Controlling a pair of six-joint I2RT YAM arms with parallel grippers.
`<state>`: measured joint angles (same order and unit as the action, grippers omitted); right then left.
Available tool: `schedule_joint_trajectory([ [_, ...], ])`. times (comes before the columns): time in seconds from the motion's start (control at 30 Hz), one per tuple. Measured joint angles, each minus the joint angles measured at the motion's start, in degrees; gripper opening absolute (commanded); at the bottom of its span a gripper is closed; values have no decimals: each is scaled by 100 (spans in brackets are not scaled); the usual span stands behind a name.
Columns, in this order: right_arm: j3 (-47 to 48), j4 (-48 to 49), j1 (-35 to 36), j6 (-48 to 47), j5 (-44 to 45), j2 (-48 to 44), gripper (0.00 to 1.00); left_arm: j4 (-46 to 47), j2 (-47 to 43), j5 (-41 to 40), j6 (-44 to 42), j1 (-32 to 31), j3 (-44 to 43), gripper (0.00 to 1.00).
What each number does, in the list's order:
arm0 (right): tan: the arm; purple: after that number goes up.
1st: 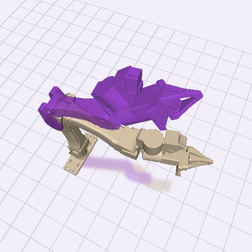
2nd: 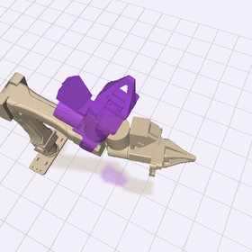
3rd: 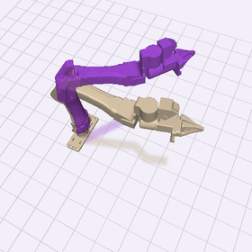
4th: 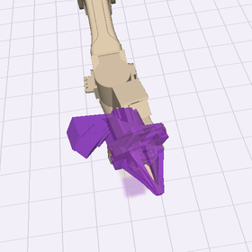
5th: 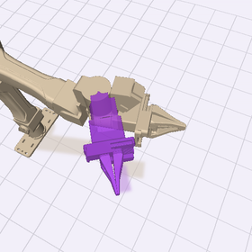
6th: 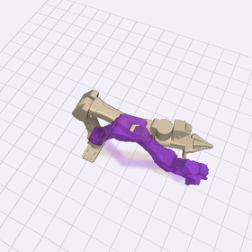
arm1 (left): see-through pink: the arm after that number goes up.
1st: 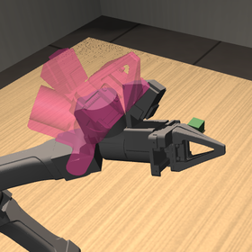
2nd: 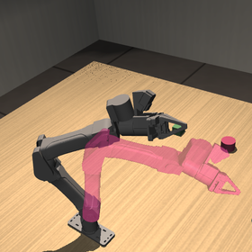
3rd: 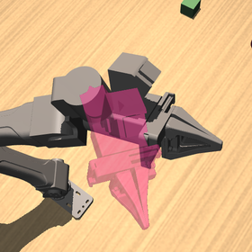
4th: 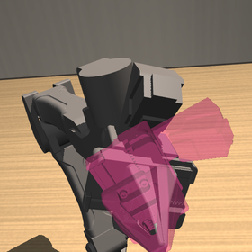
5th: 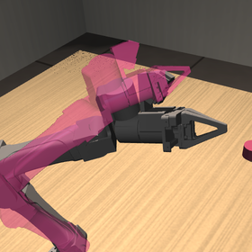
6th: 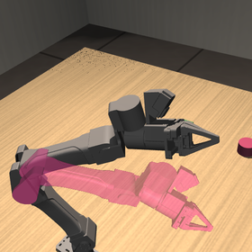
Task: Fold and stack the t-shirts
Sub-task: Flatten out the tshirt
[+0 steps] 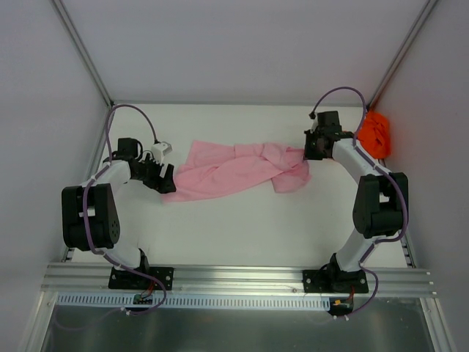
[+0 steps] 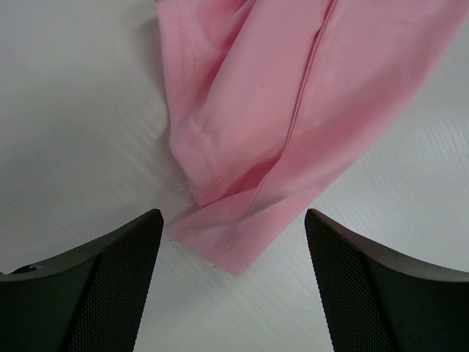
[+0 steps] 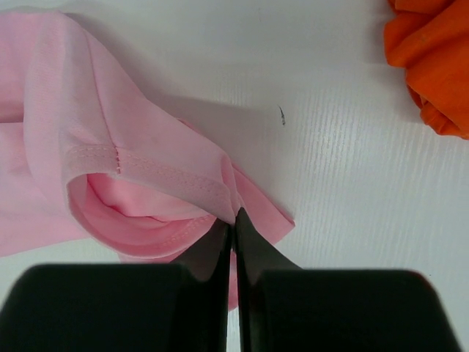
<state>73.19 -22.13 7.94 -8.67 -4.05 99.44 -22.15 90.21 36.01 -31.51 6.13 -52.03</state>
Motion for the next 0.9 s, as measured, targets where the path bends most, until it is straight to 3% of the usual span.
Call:
schedule_joint_trajectory([
  [0.53,63,-118,-68,7,144,2,1,-155,186,-225,103,0,-33,75],
  [0.77,149,-125,-70,11,125,24,1,-354,807,-151,219,0,-474,73],
  [0.87,149,-129,-68,15,125,24,1,-382,815,-149,271,0,-483,63],
  [0.9,149,-127,-70,17,125,24,1,-391,817,-149,286,0,-483,55],
])
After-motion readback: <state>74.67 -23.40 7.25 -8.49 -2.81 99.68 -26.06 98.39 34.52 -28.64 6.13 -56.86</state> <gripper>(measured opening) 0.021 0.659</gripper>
